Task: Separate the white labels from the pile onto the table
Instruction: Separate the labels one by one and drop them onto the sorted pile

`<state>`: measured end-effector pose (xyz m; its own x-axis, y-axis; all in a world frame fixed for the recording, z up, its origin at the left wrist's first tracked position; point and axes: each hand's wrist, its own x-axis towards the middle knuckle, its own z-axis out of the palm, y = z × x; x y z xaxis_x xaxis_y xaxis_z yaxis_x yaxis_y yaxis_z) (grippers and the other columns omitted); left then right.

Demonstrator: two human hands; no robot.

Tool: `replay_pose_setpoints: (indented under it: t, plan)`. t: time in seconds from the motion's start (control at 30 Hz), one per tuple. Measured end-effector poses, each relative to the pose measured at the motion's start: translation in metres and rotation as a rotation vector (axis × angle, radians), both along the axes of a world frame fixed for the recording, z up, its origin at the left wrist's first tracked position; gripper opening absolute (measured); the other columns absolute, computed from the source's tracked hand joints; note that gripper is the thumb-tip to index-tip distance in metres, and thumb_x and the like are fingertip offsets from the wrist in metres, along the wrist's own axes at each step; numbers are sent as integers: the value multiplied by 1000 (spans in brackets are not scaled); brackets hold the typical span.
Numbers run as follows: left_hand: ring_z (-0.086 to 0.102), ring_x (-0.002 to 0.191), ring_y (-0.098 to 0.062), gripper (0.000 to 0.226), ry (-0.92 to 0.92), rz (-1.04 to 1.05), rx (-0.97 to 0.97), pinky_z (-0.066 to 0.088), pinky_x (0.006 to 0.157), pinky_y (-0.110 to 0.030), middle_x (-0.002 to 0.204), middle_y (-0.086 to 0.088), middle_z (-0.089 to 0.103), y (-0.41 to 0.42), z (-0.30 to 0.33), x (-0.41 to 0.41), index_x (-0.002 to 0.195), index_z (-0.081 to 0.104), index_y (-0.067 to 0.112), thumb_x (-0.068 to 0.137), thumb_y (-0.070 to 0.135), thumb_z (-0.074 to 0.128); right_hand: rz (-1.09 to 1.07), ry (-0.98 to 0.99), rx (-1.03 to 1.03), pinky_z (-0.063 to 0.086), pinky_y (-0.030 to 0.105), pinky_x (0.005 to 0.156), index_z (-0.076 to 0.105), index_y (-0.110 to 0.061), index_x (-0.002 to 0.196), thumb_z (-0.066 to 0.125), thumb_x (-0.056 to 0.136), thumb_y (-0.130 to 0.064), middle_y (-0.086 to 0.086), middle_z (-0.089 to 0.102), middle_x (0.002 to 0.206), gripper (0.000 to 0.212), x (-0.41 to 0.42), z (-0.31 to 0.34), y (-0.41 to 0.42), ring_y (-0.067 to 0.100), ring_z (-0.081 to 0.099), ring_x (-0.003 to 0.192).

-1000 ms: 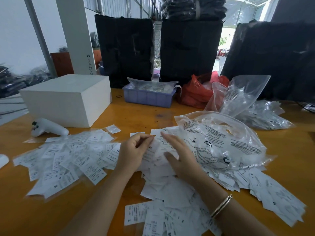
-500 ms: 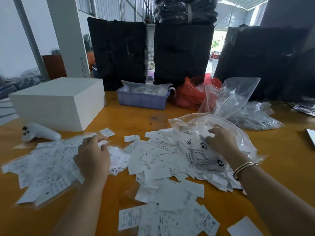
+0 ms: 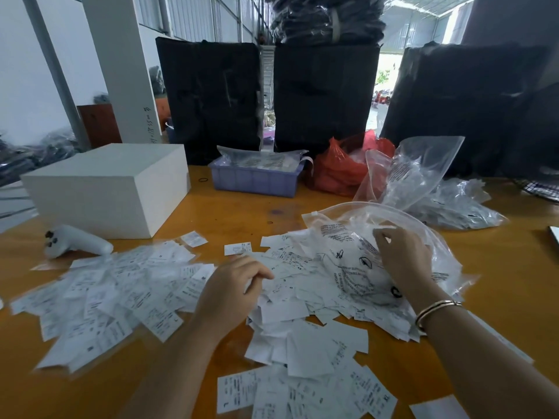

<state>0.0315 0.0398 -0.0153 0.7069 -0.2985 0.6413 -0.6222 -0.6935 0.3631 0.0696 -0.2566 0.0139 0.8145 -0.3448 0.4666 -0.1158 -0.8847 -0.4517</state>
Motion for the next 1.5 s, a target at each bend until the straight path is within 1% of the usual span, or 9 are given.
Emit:
replay_pose_setpoints:
  t: [0.17, 0.27, 0.4, 0.63, 0.7, 0.8, 0.93, 1.17, 1.5]
  plan:
    - [56, 94, 8, 24, 110, -3, -159, 43, 79, -7, 97, 26, 60, -5, 2, 0, 100, 66, 33, 90, 11, 62, 391, -366, 215, 44, 14, 69, 72, -14, 98, 63, 89, -13, -3, 70, 88, 13, -17, 27, 32, 6, 60, 75]
    - [46, 105, 16, 28, 227, -16, -256, 37, 80, -2, 109, 36, 48, -9, 6, -5, 110, 49, 51, 90, 33, 60, 679, -171, 359, 47, 10, 63, 67, -28, 92, 64, 88, -12, -16, 68, 73, 16, -35, 26, 67, -2, 62, 66]
    - [40, 113, 17, 39, 353, -58, -264, 33, 90, -5, 120, 35, 44, -7, 8, -6, 120, 44, 51, 83, 61, 51, 850, 58, 533, 51, 14, 66, 64, -32, 87, 60, 89, -6, -12, 71, 73, 26, -46, 8, 104, 1, 66, 69]
    - [61, 81, 5, 13, 369, -58, -377, 46, 68, -7, 80, 19, 68, -11, 2, 0, 86, 68, 35, 87, 22, 66, 785, 114, 716, 51, 15, 68, 61, -33, 99, 60, 92, -16, -8, 72, 80, 18, -45, -18, 115, 6, 67, 76]
    - [61, 80, 3, 11, 398, -16, -501, 48, 66, -9, 78, 19, 68, -11, 0, 2, 85, 68, 34, 88, 24, 65, 700, 124, 437, 45, 10, 72, 66, -30, 100, 60, 91, -21, -12, 67, 85, 14, -43, -24, 111, 0, 60, 80]
    - [62, 80, 2, 4, 444, 57, -693, 49, 62, -12, 82, 19, 68, -9, -1, 4, 85, 67, 32, 87, 28, 65, 698, 165, 4, 40, 26, 92, 70, -23, 107, 59, 90, -35, -8, 61, 104, 24, -40, -30, 111, 10, 51, 102]
    - [63, 81, -8, 4, 458, 121, -852, 47, 60, -14, 85, 4, 69, -8, -1, 7, 84, 65, 28, 85, 30, 68, 576, 229, -140, 35, 33, 96, 63, -26, 116, 54, 81, -60, -9, 54, 113, 50, -43, -31, 120, 12, 42, 110]
    - [65, 88, -7, 11, 459, 96, -871, 48, 58, -8, 93, 5, 69, -9, 2, 7, 94, 62, 33, 88, 24, 64, 487, 241, -66, 31, 32, 98, 59, -24, 118, 58, 86, -46, -8, 51, 121, 39, -43, -32, 129, 14, 42, 117]
    - [62, 78, 7, 15, 458, 103, -814, 45, 57, -5, 79, 18, 69, -12, 3, 7, 86, 63, 35, 92, 21, 59, 405, 237, 84, 22, 32, 91, 65, -27, 100, 59, 84, -39, -9, 52, 114, 21, -46, -33, 137, 14, 41, 114]
